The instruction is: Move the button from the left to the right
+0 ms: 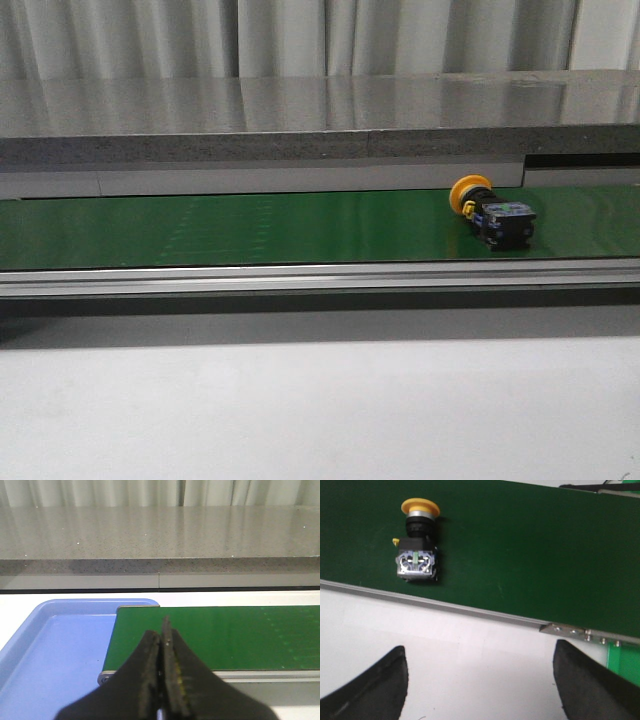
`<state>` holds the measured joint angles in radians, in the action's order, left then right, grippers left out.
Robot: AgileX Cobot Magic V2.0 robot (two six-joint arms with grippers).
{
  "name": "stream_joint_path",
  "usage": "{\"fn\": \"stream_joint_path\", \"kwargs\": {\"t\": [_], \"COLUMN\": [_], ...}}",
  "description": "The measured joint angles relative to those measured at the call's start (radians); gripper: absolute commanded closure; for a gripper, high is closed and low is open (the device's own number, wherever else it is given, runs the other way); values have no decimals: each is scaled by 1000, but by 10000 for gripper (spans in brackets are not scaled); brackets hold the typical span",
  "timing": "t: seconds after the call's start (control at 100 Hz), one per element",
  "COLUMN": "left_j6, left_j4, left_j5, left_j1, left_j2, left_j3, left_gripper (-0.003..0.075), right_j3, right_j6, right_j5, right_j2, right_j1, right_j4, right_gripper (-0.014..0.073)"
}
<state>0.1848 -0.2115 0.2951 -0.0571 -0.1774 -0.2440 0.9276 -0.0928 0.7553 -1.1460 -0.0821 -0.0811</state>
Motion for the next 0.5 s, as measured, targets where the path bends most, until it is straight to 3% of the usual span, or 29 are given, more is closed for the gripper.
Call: {"fn": "stream_joint_path", "kwargs": {"t": [0.5], "left_j6": [0], "left_j4": [0], "left_j5": [2], "left_j1": [0], "left_j2": [0], "left_j3": [0], "left_gripper": [741], "right_j3": [203], "right_j6": [-24], "right_j5": [-53], "right_j2": [-373], "right_j1": [0], "right_j4": [3], "right_gripper": [1]}}
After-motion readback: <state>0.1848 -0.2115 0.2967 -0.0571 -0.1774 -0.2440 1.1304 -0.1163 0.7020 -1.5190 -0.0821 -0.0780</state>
